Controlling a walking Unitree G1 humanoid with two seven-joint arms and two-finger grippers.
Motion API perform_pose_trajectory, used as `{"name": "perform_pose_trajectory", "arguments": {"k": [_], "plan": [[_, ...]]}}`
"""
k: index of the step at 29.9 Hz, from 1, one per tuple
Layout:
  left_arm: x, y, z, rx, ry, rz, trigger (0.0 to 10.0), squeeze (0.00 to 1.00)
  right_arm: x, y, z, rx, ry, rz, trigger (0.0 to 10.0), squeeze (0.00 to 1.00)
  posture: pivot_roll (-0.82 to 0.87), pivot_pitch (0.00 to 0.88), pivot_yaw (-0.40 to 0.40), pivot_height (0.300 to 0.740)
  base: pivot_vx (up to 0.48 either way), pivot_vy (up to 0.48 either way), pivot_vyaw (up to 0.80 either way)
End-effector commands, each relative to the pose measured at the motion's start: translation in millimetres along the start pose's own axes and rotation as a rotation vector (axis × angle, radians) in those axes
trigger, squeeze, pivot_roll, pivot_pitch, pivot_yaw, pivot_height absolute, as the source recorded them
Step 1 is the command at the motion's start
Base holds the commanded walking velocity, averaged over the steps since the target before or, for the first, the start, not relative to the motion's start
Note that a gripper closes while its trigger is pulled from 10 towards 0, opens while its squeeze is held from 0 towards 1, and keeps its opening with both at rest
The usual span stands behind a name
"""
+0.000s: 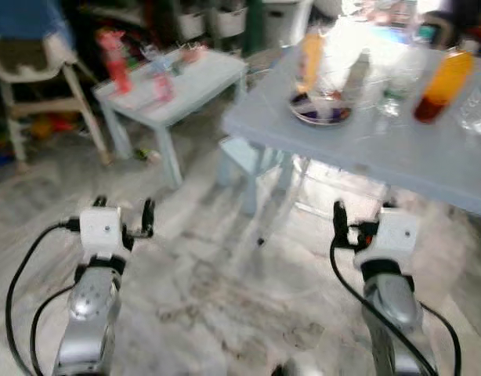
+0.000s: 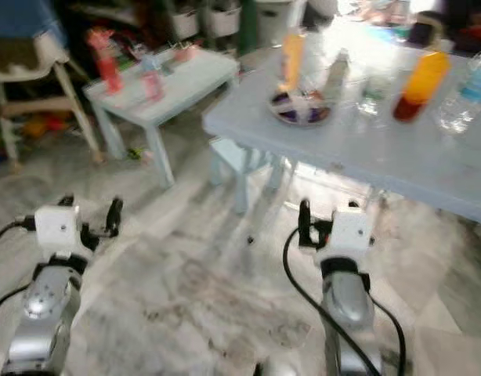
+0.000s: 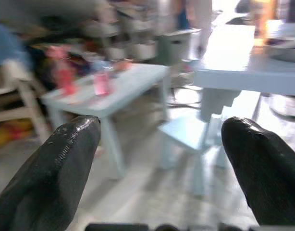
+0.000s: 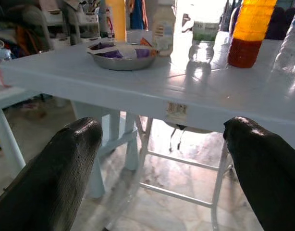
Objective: Restocking fridge
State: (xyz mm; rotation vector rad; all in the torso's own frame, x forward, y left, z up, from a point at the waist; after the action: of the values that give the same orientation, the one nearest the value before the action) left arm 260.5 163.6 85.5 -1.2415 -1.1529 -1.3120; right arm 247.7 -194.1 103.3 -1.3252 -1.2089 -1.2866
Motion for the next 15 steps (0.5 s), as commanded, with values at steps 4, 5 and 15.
{"name": "perform_pose_trajectory", "arguments": {"k": [4,5,15], "plan": [[2.1,2.1,-0.7,-0.015,0.032,-0.001,10.0,0.0,8.9,10.4,18.8,0.056,0.022,-0.037,10.0,0.0,-0.01,0.076,0.032,0.74,0.069,0.08,0.0],[5.0,4.7,-1.8,-0.016,0.03,-0.011,10.0,0.0,10.7,12.3,20.1,0.062,0.021,-0.042,10.0,0.0,0.0,0.08,0.023,0.74,0.0,0.0,0.0],[2.4,6.8,2.5,0.02,0.031,-0.006,10.0,0.0,10.4,18.8,27.0,0.111,0.015,-0.037,10.0,0.0,0.02,0.067,-0.032,0.74,0.0,0.0,0.0]]}}
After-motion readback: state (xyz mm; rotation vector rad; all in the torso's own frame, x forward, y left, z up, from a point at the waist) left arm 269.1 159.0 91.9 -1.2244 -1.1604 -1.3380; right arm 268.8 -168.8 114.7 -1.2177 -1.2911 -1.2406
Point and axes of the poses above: a point about 5 cm out from each wrist's last joint towards the gripper, its own y axis pointing out of the wrist towards the gripper, its own x axis along the axis of the wrist's last joint, z = x × y, the point moved 1 cm from there along y, pointing out of the wrist towards the gripper
